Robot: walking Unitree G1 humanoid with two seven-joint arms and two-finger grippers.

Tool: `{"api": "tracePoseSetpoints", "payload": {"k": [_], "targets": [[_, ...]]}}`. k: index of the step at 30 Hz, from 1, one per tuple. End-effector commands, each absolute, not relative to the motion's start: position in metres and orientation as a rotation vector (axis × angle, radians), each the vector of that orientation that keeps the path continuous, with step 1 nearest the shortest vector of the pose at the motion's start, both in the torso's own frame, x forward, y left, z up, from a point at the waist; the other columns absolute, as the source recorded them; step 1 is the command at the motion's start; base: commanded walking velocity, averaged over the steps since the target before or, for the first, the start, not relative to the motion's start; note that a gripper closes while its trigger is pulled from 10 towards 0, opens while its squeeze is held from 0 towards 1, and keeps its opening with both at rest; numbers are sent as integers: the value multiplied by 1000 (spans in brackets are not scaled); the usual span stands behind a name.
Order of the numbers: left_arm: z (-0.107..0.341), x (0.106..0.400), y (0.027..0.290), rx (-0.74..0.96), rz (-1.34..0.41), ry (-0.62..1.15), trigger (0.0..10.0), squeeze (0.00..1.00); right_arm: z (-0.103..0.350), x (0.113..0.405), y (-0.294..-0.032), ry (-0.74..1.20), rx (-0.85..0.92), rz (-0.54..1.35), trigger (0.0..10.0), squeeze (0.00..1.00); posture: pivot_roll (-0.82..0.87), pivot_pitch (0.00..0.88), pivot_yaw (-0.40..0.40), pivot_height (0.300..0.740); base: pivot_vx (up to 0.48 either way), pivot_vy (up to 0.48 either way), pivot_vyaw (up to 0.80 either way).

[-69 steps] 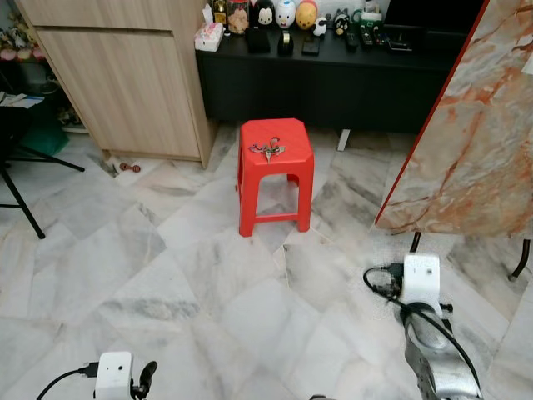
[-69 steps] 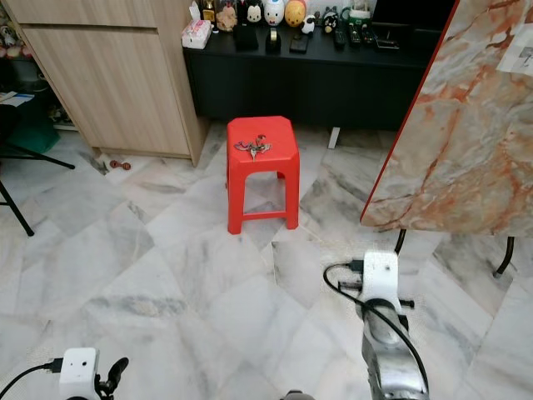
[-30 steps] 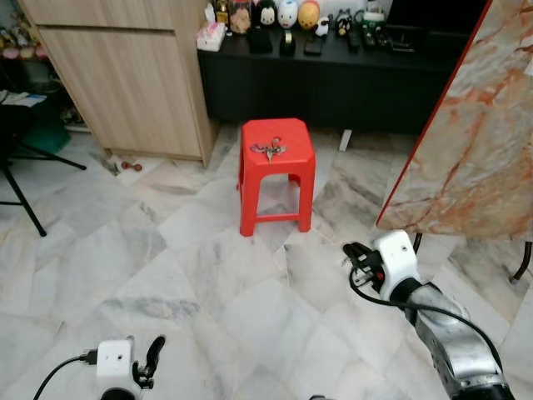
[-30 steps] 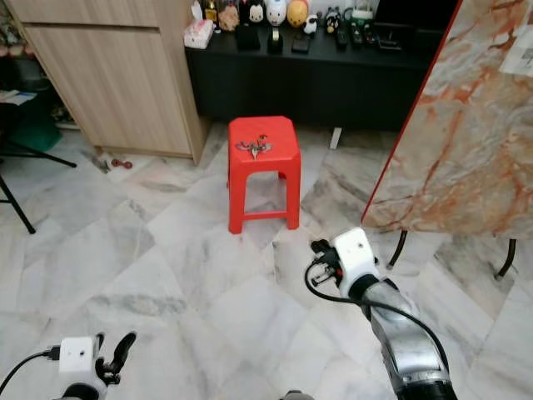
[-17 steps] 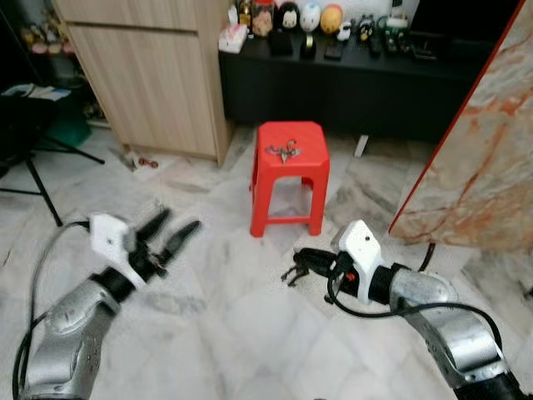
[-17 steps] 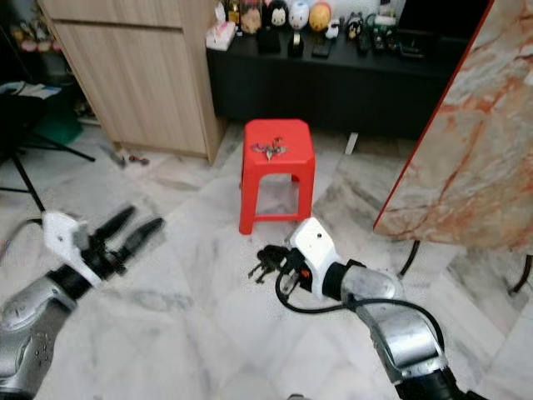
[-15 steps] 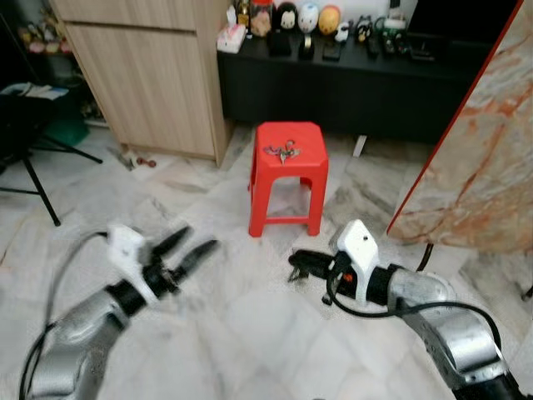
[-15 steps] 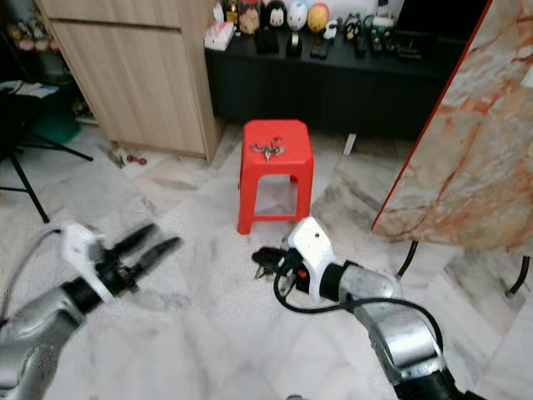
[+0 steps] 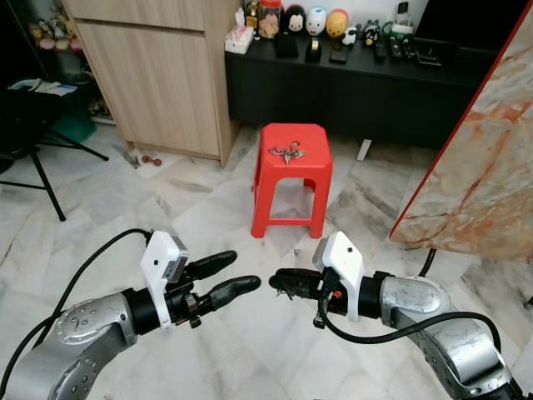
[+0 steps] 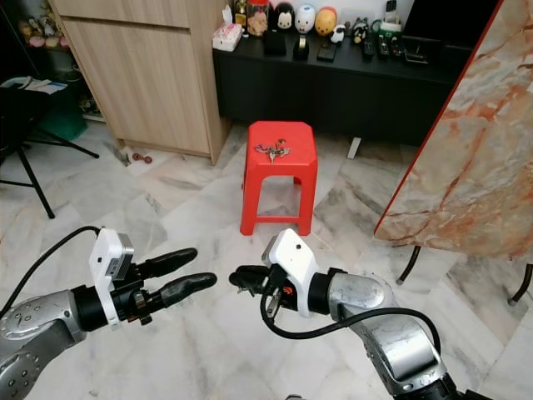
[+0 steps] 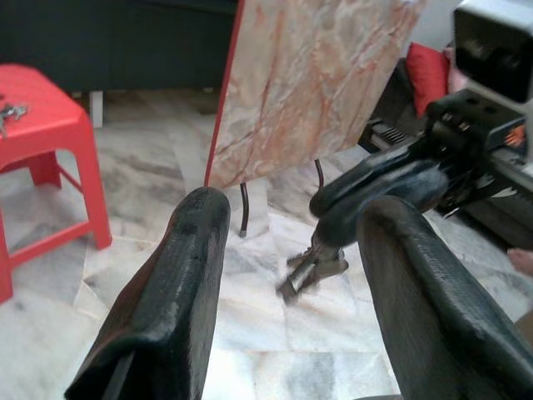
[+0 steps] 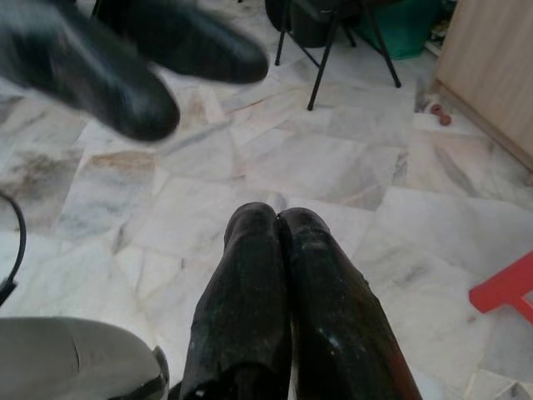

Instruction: Hang keys on a hook

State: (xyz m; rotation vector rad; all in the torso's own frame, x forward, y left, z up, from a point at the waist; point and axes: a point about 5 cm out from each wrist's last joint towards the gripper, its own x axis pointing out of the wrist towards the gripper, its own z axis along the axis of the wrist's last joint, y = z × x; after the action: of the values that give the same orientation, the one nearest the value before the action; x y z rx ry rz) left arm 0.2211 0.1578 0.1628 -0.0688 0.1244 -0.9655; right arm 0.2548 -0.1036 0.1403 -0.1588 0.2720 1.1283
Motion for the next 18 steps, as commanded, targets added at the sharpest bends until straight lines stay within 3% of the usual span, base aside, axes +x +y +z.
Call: {"api": "tracePoseSetpoints", "payload": {"k": [1,6,8,10,13,18], "targets": [[164,223,157,-111,-945,126,10000,0,150,264,-110,252,-133,1088,10000,0,-125,115,-77,727,0,0,0],[165,228,153,-146,-931,96,10000,0,149,268,-119,248,-116,1044,10000,0,-131,107,-68,727,0,0,0],[155,249,172,-153,-715,77,10000,0,138,274,-132,261,-5,908,10000,0,-130,110,-60,727,0,0,0],[151,253,176,-149,-666,82,10000,0,135,275,-134,266,13,883,10000,0,-130,110,-60,727,0,0,0],[113,266,207,-96,-367,206,10000,0,111,280,-152,321,62,660,10000,0,-147,106,-39,727,0,0,0],[75,268,222,-71,-192,329,10000,0,83,279,-179,407,179,342,10000,0,-161,119,-12,727,0,0,0]]}}
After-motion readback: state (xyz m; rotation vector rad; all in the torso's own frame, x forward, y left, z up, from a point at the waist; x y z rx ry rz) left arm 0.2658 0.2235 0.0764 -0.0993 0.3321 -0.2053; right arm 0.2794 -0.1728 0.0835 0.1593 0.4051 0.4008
